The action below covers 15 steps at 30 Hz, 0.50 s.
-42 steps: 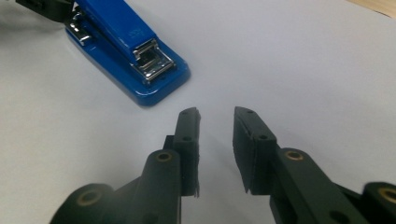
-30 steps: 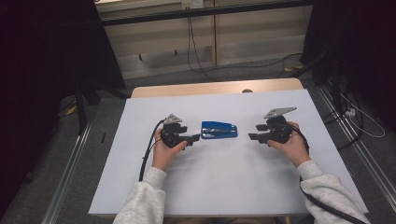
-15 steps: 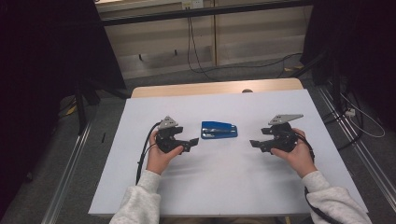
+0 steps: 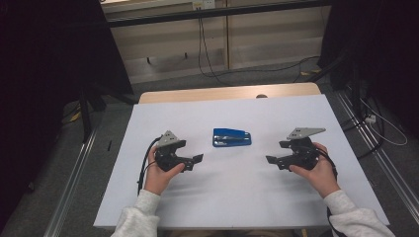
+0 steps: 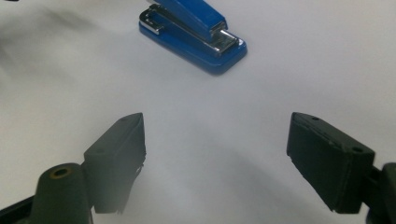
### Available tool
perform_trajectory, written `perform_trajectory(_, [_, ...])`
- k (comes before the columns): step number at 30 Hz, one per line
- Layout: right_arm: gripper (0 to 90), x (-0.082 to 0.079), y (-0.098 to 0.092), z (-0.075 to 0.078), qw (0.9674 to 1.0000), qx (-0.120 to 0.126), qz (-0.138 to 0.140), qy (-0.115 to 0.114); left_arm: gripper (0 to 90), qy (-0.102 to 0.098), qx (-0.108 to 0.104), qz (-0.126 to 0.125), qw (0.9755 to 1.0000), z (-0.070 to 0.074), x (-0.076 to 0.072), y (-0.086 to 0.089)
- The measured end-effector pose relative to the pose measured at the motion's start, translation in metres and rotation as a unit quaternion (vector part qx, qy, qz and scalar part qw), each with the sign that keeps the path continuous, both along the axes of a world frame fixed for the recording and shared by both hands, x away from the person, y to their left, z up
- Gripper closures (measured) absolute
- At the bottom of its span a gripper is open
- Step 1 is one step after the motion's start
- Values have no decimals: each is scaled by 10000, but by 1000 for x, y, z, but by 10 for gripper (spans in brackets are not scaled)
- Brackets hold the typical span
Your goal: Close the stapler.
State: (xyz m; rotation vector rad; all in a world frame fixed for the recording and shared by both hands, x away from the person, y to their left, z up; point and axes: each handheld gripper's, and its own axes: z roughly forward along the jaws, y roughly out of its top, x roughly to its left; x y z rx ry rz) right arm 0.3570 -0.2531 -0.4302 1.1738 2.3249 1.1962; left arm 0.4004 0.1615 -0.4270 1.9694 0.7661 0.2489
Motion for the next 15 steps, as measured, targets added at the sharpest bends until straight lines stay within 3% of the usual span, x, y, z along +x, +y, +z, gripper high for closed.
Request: perform_trajectory(15, [170, -31, -6, 2, 10000, -22, -13, -6, 72, -120, -65, 68, 9999, 0, -34, 35])
